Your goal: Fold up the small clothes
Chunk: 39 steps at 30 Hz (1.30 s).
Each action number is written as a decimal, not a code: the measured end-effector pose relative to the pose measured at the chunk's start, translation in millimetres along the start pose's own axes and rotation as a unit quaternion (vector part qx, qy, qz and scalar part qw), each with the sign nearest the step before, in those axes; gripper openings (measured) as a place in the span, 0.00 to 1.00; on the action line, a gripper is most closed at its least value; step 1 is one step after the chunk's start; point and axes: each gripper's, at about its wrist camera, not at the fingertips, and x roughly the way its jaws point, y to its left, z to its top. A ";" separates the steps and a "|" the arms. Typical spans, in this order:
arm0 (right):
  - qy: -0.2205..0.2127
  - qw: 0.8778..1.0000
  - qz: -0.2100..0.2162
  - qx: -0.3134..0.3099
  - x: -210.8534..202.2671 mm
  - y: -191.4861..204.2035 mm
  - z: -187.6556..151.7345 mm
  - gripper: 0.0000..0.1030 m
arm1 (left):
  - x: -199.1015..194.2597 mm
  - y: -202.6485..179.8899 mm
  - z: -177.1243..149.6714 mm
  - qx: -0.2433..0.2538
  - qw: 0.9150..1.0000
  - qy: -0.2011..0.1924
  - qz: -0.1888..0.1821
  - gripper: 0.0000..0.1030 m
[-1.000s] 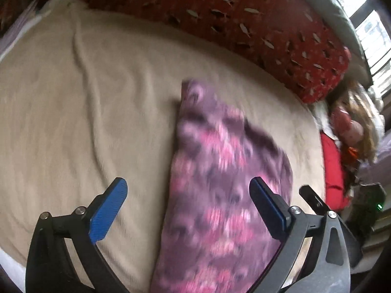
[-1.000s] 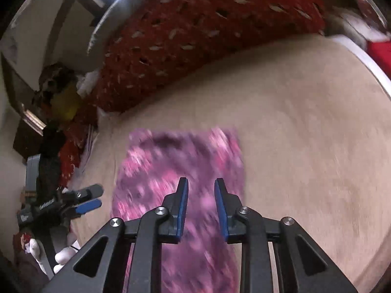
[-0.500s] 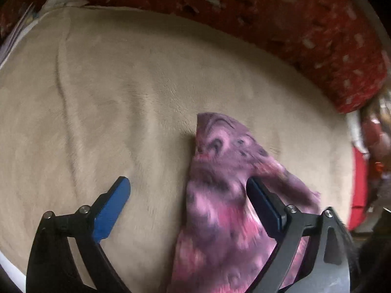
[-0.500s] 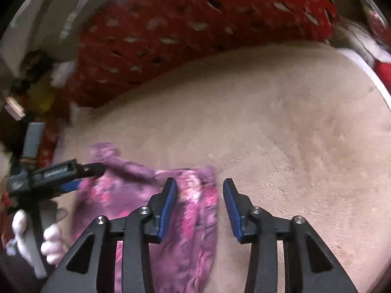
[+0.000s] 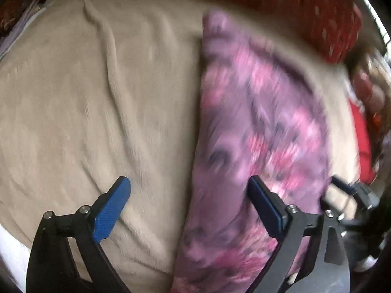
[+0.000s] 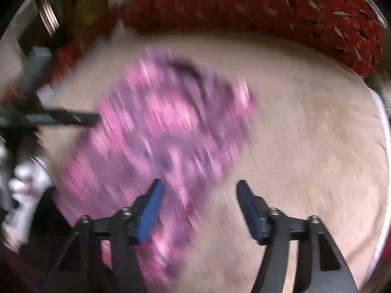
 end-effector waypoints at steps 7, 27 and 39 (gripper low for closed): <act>-0.033 0.996 -0.067 0.047 -53.4 -3.4 -48.6 0.67 | -47.7 0.0 -54.5 0.044 0.997 -0.055 0.023 0.95; -0.125 0.975 -0.165 0.084 -124.4 56.9 -120.9 0.86 | -89.2 -14.1 -138.5 0.115 0.982 -0.137 0.069 0.95; -0.154 0.973 -0.143 0.098 -132.4 71.2 -114.1 0.87 | -103.2 -20.8 -149.4 0.122 0.980 -0.148 0.061 0.95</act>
